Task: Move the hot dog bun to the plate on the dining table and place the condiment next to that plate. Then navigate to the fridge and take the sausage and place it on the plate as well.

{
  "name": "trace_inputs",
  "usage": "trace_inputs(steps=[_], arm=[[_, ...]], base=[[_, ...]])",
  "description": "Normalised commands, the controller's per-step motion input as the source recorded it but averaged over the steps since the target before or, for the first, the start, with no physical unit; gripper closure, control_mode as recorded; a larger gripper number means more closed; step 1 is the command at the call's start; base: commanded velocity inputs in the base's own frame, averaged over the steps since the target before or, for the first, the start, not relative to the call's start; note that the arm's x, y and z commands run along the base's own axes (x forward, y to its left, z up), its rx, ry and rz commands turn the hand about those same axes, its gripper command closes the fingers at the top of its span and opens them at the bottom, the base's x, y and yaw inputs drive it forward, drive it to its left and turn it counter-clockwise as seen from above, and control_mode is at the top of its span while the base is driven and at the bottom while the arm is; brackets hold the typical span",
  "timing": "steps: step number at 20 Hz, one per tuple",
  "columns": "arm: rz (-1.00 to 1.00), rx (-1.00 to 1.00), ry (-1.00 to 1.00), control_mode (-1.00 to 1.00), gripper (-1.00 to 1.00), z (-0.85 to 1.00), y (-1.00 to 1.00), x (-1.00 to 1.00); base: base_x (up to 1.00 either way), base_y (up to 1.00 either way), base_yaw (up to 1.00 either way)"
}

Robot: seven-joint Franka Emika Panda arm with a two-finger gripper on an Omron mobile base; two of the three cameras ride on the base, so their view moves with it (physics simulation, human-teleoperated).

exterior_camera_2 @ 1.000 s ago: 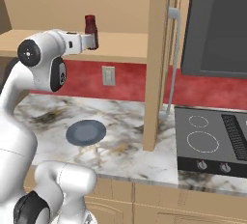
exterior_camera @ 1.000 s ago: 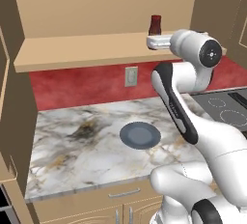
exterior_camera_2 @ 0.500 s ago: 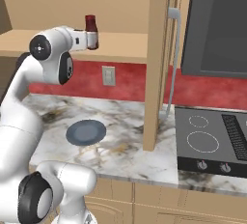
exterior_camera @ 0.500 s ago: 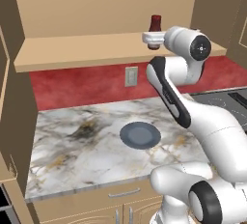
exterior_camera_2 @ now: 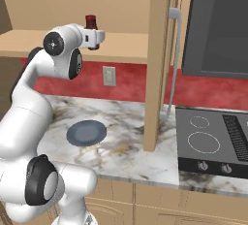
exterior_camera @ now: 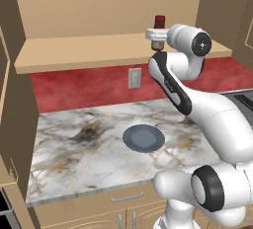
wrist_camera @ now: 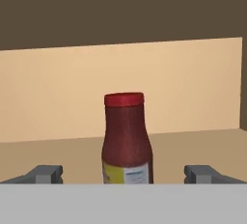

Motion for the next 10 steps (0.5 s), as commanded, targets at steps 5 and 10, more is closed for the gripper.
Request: trace_inputs(steps=[5,10], arm=[[0.00,0.00,0.00,-1.00,-1.00,0.00,0.00,0.22],[0.00,0.00,0.00,-1.00,-1.00,-0.03,0.00,0.14]], base=[[0.00,0.00,0.00],[0.00,0.00,0.00]])
